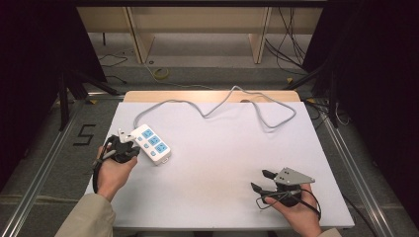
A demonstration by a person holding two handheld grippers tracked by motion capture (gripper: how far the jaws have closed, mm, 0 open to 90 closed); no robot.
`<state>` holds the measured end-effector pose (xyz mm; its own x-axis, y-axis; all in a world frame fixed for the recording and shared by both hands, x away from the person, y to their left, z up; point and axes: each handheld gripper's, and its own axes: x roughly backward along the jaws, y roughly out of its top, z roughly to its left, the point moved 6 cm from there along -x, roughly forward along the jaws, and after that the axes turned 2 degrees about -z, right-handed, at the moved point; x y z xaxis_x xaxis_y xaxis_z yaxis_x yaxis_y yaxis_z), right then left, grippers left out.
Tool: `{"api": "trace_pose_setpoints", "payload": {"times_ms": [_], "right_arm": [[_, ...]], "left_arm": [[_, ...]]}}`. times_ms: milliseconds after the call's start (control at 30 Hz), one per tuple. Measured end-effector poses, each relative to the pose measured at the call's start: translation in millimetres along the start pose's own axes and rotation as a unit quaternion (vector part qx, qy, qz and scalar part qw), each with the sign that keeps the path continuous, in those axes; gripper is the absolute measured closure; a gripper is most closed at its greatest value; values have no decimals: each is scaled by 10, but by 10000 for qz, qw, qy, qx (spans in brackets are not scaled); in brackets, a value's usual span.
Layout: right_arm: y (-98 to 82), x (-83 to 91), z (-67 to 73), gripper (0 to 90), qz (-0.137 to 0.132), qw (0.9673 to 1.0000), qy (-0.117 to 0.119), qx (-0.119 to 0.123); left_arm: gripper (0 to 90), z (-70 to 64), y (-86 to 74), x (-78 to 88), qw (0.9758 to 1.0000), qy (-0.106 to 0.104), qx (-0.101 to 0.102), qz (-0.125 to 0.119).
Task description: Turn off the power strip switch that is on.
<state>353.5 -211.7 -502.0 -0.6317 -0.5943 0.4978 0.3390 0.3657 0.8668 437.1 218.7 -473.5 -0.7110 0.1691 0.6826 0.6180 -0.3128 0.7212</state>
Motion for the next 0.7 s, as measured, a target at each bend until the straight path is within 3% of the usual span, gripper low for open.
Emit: {"api": "trace_pose_setpoints", "payload": {"times_ms": [700], "right_arm": [[1,0,1,393,-7,10000,-6,-15]], "left_arm": [[897,38,47,-12,10000,14,74,-13]]}}
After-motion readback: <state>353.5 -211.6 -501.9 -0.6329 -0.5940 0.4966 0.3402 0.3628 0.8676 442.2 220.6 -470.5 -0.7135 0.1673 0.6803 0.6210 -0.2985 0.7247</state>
